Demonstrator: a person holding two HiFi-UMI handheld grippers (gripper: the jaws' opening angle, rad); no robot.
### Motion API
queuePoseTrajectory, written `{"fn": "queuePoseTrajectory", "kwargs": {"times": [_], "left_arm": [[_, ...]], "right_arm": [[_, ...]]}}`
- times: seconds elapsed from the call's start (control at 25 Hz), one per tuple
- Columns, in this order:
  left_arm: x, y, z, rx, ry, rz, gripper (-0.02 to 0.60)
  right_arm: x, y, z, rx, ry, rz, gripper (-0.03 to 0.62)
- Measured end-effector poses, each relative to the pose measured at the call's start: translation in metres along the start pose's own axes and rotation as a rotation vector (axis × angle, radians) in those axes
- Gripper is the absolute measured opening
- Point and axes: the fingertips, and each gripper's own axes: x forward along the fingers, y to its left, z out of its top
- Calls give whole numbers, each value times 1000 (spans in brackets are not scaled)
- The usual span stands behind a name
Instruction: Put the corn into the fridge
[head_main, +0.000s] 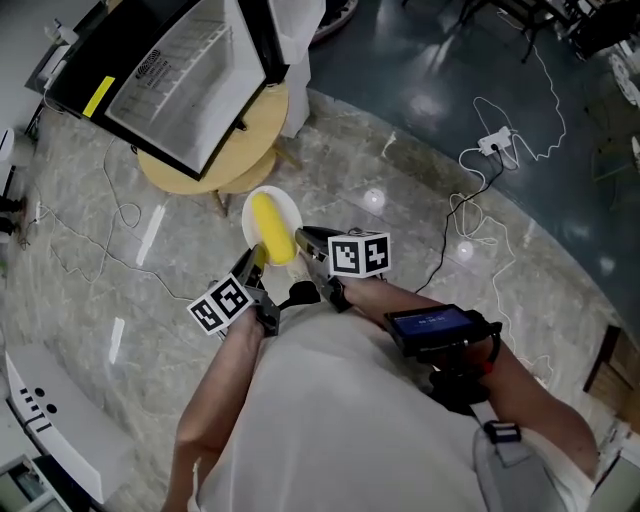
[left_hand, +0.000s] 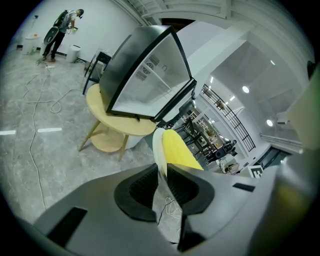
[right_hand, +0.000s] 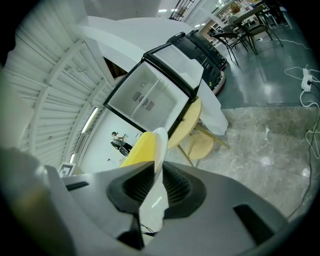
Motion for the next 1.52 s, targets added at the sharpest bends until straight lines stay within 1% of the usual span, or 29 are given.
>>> {"fn": "queuePoseTrajectory", "kwargs": {"times": [0.24,0.52,0.68,0.84,0.96,1.2,1.52], "left_arm": [[6,-2,14,24,3,-7,61],[13,-7,31,52,9,-23,61],[33,-4,50,63,23,-31,61],[61,5,75,57,44,-38,61],[73,6,87,57,54,-45,61],[91,11,105,64,75,-53,61],[108,17,129,81,95,-75,61]], "right_arm": [[6,7,13,13,-29,22,49],[9,4,28,0,-46,-5,49],[25,-1,47,14,-59,-3,49],[50,-14,71,29,-61,-30,49],[58,-17,85,35,-70,-35,49],[74,-19,103,59,-91,-27,49],[92,-26,120,71,-111,-69,49]]}}
